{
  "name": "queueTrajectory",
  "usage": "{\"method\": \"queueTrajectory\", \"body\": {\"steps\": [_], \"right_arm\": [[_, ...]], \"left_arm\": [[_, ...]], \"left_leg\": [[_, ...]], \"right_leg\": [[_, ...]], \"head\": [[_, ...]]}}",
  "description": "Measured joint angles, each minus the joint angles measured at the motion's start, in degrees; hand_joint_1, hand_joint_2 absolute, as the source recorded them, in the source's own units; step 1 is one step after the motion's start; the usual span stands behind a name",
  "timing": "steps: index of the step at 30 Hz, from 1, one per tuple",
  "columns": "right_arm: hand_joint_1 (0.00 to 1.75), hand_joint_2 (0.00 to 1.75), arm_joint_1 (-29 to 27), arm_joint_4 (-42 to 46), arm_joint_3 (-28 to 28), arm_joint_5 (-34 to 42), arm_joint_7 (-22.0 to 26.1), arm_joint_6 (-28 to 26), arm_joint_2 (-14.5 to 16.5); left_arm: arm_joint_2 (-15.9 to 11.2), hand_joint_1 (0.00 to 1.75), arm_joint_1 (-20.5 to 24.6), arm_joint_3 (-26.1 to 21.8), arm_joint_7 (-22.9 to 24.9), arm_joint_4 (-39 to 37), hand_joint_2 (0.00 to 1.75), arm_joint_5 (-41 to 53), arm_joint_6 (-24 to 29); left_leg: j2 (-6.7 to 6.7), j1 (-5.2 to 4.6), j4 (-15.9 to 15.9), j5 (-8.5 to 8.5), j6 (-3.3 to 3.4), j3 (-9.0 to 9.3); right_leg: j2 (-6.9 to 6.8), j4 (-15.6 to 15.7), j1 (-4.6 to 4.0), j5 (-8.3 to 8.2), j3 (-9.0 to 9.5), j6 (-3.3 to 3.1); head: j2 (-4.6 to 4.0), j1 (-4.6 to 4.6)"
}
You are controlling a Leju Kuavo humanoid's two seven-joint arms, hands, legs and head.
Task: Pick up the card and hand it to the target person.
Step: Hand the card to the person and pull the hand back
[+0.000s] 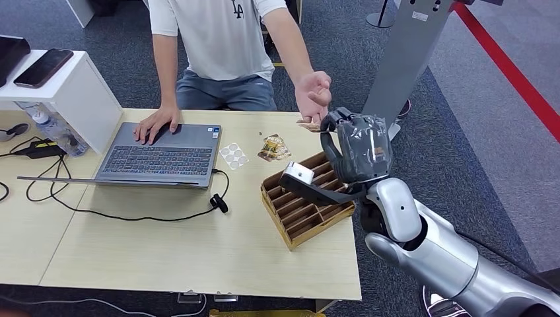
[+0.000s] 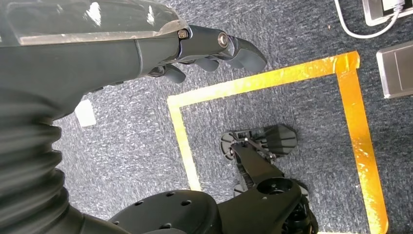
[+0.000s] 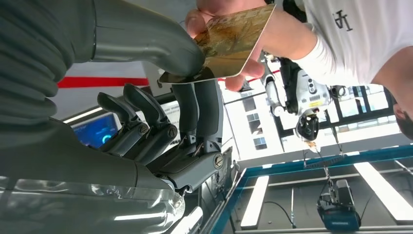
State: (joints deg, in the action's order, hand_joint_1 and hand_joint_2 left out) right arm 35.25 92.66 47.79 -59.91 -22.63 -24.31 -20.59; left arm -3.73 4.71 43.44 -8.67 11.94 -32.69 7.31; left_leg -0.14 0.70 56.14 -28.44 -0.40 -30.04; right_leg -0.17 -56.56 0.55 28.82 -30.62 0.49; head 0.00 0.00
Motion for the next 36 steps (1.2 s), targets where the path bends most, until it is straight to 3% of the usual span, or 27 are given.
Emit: {"method": "queueTrajectory", "body": {"steps": [6,9,11,13,14,15,18,21,23,29,36], "right_arm": [[1.69,1.75,-2.19,-1.60,-0.95,-0.13,0.62,1.05,1.05],[1.31,1.75,-3.08,-1.84,-1.69,-0.25,1.12,1.82,1.52],[0.84,1.75,-3.79,-1.86,-2.23,0.13,1.40,2.20,1.76],[0.24,1.75,-4.90,-1.92,-3.19,3.99,2.76,2.19,2.34],[0.07,1.75,-5.55,-2.24,-3.84,7.82,4.08,1.95,2.71],[0.00,1.75,-6.20,-2.70,-4.49,12.16,5.56,1.55,3.11],[0.00,1.75,-8.19,-4.95,-6.62,29.33,11.89,1.12,4.54],[0.00,1.75,-10.42,-7.38,-9.30,56.42,21.77,6.33,5.88],[0.00,1.75,-11.34,-9.06,-9.29,69.80,26.18,9.16,5.32],[0.00,1.75,-15.03,-9.76,-9.73,82.82,29.68,9.60,3.25],[0.00,1.75,-19.47,-9.29,-11.34,85.66,31.12,9.12,2.62]], "left_arm": [[-0.36,0.00,0.02,0.67,0.64,0.15,1.75,-0.25,-2.65],[-0.41,0.00,0.12,1.66,0.68,0.07,1.75,0.23,-3.65],[-0.40,0.00,0.10,1.62,0.08,0.10,1.75,-0.09,-3.78],[-0.32,0.00,0.09,1.18,-0.09,-0.03,0.87,-0.85,-3.21],[-0.28,0.00,0.11,1.08,0.11,-0.15,0.44,-1.18,-2.88],[-0.27,0.00,0.11,0.92,0.34,-0.19,0.00,-1.53,-2.56],[-0.26,0.00,0.11,0.69,0.77,-0.23,0.00,-2.49,-1.71],[-0.30,0.00,0.09,0.80,1.14,-0.19,0.00,-3.39,-1.24],[-0.34,0.00,0.09,1.07,1.19,-0.14,0.00,-3.94,-1.27],[-0.30,0.00,0.15,1.58,1.72,-0.10,0.00,-5.06,-0.35],[-0.22,0.00,0.16,1.92,2.18,0.01,0.00,-5.68,0.34]], "left_leg": [[0.02,0.00,0.03,-0.02,-0.01,-0.02],[0.02,0.00,0.02,-0.02,-0.01,-0.02],[0.03,-0.01,0.02,-0.02,0.00,-0.03],[0.03,-0.01,0.02,-0.01,0.00,-0.04],[0.03,-0.01,0.01,0.00,0.00,-0.04],[0.03,-0.01,0.02,-0.01,0.00,-0.03],[0.01,0.01,0.01,0.00,-0.01,-0.01],[0.02,0.01,0.00,0.00,-0.01,-0.02],[0.00,0.01,-0.03,0.02,0.00,-0.01],[-0.05,0.01,-0.05,0.02,0.01,0.00],[-0.10,0.01,-0.01,-0.01,0.01,-0.01]], "right_leg": [[0.02,-0.04,0.00,0.02,-0.02,0.00],[0.02,-0.03,0.00,0.02,-0.02,-0.01],[0.03,-0.04,0.01,0.01,-0.03,-0.01],[0.03,-0.04,0.01,0.00,-0.04,-0.01],[0.03,-0.03,0.01,0.00,-0.04,-0.01],[0.03,-0.03,0.00,0.00,-0.04,-0.01],[0.01,-0.01,-0.01,0.00,0.00,-0.01],[0.02,0.00,-0.01,-0.01,0.00,0.00],[0.01,0.03,-0.01,-0.02,0.02,-0.01],[-0.05,0.06,-0.01,-0.01,0.05,0.00],[-0.10,0.03,-0.01,0.03,0.05,0.01]], "head": [[0.00,0.00],[0.00,0.00],[0.00,0.00],[0.00,0.00],[0.00,0.00],[0.00,0.00],[0.00,0.00],[0.00,0.00],[0.00,0.00],[0.00,0.00],[0.00,0.00]]}}
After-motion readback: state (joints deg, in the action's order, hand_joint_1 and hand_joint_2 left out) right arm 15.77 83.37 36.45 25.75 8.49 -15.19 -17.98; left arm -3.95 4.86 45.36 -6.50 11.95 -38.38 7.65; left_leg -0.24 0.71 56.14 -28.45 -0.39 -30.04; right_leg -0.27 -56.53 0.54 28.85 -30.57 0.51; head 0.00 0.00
